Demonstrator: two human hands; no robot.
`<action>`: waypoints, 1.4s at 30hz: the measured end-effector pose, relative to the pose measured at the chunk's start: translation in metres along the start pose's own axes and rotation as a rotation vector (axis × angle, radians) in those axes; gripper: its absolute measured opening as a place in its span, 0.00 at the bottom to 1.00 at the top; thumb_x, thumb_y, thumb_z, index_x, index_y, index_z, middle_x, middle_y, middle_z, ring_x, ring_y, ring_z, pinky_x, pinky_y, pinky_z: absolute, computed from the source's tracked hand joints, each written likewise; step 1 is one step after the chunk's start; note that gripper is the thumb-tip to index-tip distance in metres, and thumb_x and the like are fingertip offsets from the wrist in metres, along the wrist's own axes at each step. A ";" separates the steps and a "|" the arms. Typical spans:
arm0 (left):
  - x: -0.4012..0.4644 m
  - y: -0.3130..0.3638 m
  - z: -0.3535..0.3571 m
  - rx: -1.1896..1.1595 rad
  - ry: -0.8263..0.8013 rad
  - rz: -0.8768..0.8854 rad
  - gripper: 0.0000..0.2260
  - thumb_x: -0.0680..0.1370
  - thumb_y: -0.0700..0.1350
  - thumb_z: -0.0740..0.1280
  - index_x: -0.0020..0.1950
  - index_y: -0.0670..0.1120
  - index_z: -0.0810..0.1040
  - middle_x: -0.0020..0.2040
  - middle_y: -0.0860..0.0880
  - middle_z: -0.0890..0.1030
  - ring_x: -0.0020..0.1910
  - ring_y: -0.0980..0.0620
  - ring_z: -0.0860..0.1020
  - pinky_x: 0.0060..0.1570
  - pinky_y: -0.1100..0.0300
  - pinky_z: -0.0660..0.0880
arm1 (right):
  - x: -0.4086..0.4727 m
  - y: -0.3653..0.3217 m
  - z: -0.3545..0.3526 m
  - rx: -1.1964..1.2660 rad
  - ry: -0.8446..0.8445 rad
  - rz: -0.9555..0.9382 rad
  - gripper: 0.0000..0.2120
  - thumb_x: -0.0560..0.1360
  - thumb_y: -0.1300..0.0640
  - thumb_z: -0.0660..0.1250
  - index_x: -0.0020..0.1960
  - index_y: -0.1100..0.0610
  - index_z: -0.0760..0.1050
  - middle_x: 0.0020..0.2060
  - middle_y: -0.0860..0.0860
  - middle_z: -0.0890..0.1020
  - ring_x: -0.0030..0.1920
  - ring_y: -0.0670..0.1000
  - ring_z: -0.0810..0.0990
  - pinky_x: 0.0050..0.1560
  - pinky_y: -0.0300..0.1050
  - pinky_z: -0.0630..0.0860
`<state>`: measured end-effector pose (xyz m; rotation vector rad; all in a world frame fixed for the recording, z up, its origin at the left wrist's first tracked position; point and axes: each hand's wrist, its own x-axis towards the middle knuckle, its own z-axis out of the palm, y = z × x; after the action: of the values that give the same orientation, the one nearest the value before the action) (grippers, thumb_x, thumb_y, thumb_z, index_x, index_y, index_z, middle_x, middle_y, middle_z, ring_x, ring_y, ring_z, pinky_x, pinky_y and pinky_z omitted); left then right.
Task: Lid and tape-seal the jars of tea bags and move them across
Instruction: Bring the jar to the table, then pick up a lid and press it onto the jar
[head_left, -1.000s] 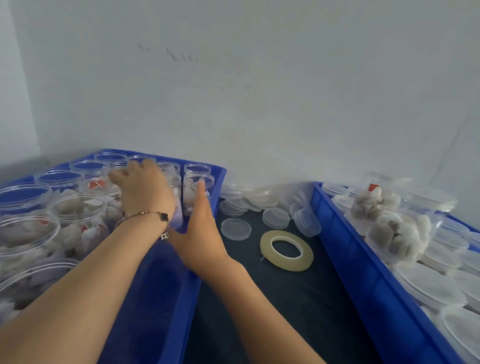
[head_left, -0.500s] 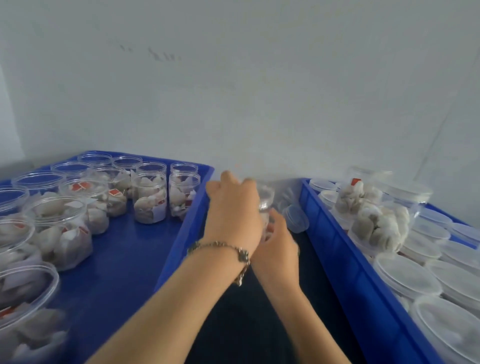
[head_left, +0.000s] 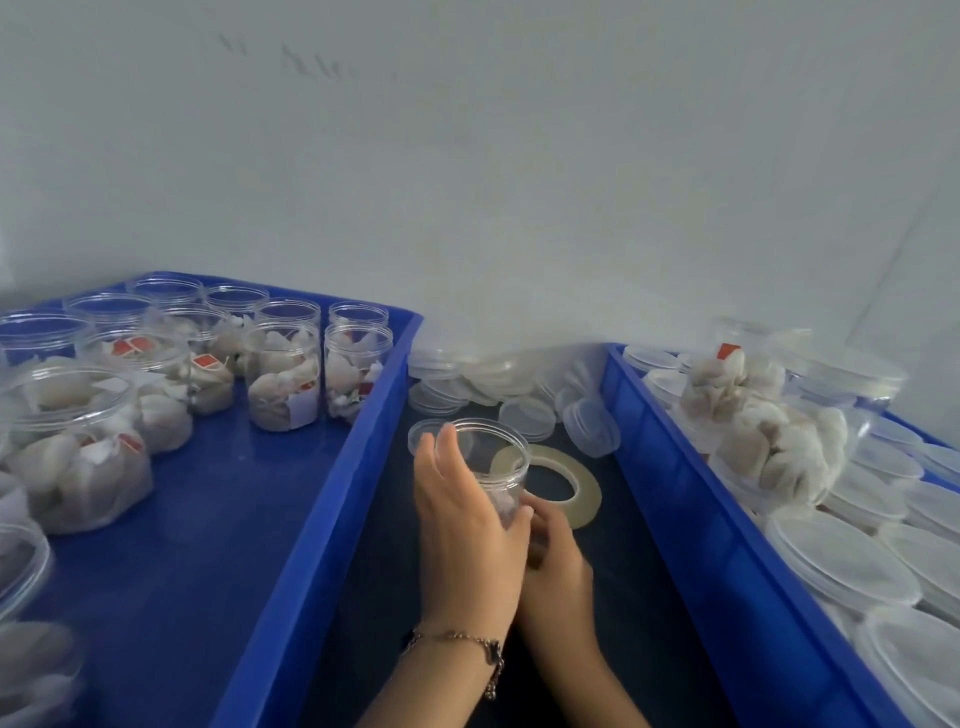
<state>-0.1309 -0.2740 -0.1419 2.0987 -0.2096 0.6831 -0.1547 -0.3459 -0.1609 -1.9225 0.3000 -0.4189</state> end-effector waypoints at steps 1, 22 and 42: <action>0.001 -0.006 0.004 -0.050 0.019 -0.036 0.48 0.67 0.46 0.78 0.77 0.46 0.48 0.76 0.45 0.54 0.74 0.49 0.57 0.66 0.63 0.56 | 0.005 0.002 -0.002 -0.008 -0.004 0.013 0.15 0.75 0.64 0.66 0.53 0.45 0.75 0.43 0.42 0.82 0.45 0.34 0.79 0.41 0.32 0.77; 0.005 -0.055 0.022 -0.399 0.048 -0.285 0.51 0.60 0.50 0.80 0.76 0.57 0.55 0.71 0.57 0.65 0.59 0.66 0.62 0.56 0.69 0.62 | 0.145 0.010 0.042 -0.610 -0.373 -0.257 0.21 0.78 0.66 0.62 0.70 0.62 0.67 0.69 0.58 0.70 0.68 0.54 0.69 0.58 0.25 0.58; 0.005 -0.054 0.023 -0.384 0.025 -0.271 0.52 0.62 0.52 0.79 0.75 0.61 0.46 0.74 0.59 0.58 0.62 0.65 0.59 0.59 0.64 0.62 | 0.124 -0.083 0.021 -0.195 -0.193 0.002 0.08 0.74 0.57 0.68 0.53 0.51 0.74 0.43 0.48 0.77 0.41 0.46 0.74 0.36 0.38 0.68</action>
<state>-0.0967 -0.2603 -0.1885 1.7088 -0.0355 0.4640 -0.0319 -0.3463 -0.0733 -2.1354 0.2219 -0.2060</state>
